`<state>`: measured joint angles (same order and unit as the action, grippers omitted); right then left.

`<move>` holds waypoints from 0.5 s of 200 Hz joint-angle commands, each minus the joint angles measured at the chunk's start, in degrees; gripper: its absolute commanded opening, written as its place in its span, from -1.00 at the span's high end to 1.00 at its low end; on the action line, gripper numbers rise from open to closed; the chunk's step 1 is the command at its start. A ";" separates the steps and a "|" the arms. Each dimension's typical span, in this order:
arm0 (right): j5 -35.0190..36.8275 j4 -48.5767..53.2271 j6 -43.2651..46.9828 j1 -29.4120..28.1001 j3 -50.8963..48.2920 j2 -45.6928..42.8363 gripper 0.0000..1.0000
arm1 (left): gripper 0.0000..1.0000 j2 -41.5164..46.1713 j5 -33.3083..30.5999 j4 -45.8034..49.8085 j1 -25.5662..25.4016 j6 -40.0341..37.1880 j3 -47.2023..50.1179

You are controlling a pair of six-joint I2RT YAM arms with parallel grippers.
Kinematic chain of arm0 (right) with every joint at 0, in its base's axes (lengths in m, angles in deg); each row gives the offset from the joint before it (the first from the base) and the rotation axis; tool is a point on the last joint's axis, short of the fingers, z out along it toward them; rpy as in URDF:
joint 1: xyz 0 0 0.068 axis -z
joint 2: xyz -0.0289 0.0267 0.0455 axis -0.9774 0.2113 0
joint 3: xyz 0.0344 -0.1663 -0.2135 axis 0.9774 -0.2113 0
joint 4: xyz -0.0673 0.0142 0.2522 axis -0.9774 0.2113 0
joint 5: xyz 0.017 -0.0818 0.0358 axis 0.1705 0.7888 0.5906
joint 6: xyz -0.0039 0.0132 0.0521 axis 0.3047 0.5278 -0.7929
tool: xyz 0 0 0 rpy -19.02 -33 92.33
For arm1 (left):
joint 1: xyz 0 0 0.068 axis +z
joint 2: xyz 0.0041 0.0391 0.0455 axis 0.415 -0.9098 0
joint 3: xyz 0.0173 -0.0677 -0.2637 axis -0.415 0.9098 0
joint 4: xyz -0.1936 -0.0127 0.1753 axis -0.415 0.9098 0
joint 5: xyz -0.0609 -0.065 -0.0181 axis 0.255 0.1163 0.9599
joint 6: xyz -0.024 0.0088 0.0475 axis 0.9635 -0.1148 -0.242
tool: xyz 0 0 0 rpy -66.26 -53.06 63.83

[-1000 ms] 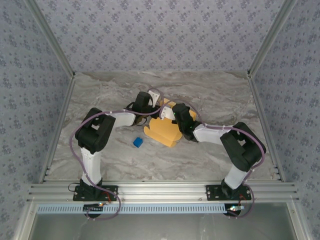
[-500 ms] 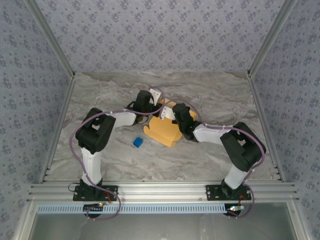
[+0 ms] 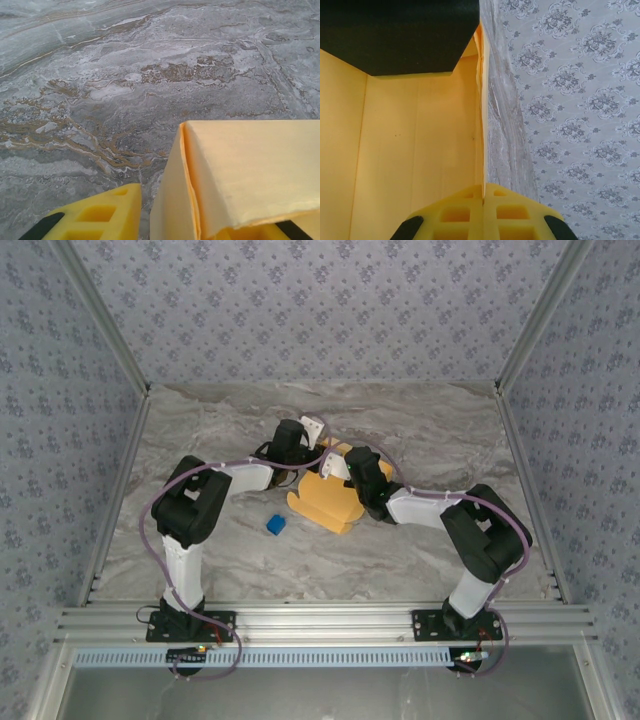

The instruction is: Fold the paper box

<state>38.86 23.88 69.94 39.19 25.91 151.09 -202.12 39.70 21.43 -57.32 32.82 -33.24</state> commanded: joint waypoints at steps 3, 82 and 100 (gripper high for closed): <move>-0.13 2.19 -1.00 -0.04 0.78 -0.91 1.00 | 0.31 0.26 -0.85 0.07 -0.25 -0.50 0.14; 0.00 2.37 -1.06 -0.06 0.73 -1.16 1.00 | 0.38 -0.24 0.21 1.73 -0.25 -0.68 -0.99; -0.08 2.36 -1.05 -0.07 0.82 -1.15 1.00 | 0.48 -0.09 0.40 1.25 -0.25 -0.36 -0.86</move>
<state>38.86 24.01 69.94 39.19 25.91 151.02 -202.12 39.76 22.40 -57.32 32.65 -33.22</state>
